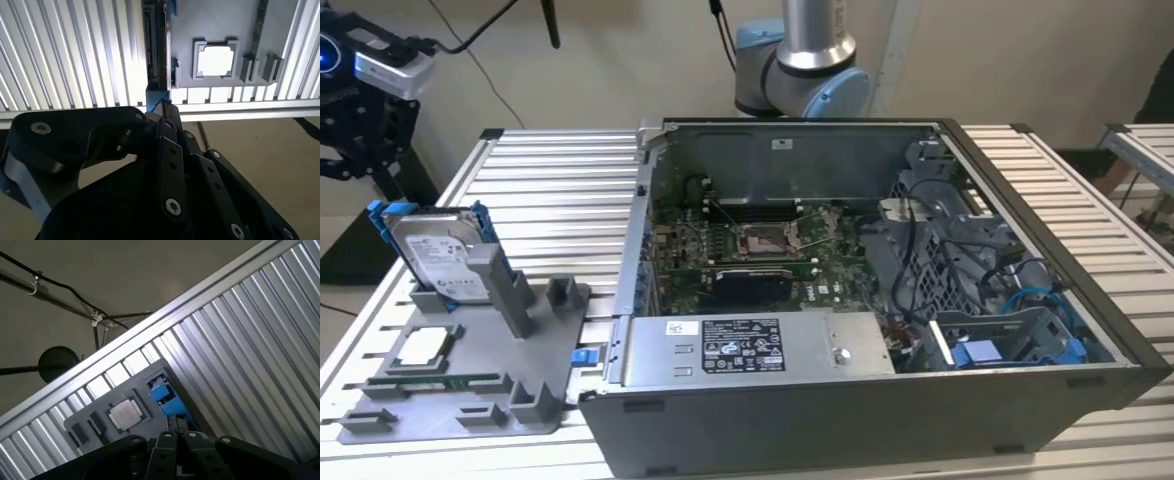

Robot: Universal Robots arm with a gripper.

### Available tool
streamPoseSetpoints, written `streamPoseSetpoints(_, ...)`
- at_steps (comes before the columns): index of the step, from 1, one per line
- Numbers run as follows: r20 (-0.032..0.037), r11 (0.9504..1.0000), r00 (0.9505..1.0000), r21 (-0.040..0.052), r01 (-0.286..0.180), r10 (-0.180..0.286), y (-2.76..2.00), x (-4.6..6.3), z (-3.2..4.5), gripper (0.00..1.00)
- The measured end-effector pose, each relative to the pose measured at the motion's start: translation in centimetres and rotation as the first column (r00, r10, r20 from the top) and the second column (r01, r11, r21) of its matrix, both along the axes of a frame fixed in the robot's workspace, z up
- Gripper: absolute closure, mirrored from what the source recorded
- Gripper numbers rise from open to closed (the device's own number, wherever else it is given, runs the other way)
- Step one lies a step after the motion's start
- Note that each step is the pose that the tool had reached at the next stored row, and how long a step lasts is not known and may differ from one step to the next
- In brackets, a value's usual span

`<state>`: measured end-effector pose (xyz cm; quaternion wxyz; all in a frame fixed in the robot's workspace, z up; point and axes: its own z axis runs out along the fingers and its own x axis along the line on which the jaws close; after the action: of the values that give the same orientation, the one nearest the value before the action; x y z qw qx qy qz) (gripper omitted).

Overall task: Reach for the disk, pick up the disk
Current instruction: 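Pick up the disk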

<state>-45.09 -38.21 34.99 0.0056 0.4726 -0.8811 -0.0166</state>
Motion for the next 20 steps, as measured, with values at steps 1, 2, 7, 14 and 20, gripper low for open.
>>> streamPoseSetpoints(1,0.0002,0.9999,0.9999,0.0000,-0.017,0.017,0.00,0.00,0.00,1.00)
streamPoseSetpoints(2,0.0004,0.9994,0.9994,0.0000,-0.035,0.035,0.00,0.00,0.00,1.00)
streamPoseSetpoints(7,0.0005,0.9921,0.9921,0.0000,-0.125,0.125,0.00,0.00,-0.01,1.00)
streamPoseSetpoints(14,0.0078,0.9677,0.9676,-0.0018,-0.252,0.252,0.00,0.00,-0.01,1.00)
streamPoseSetpoints(20,0.0120,0.9337,0.9336,-0.0029,-0.358,0.358,0.00,0.00,-0.08,1.00)
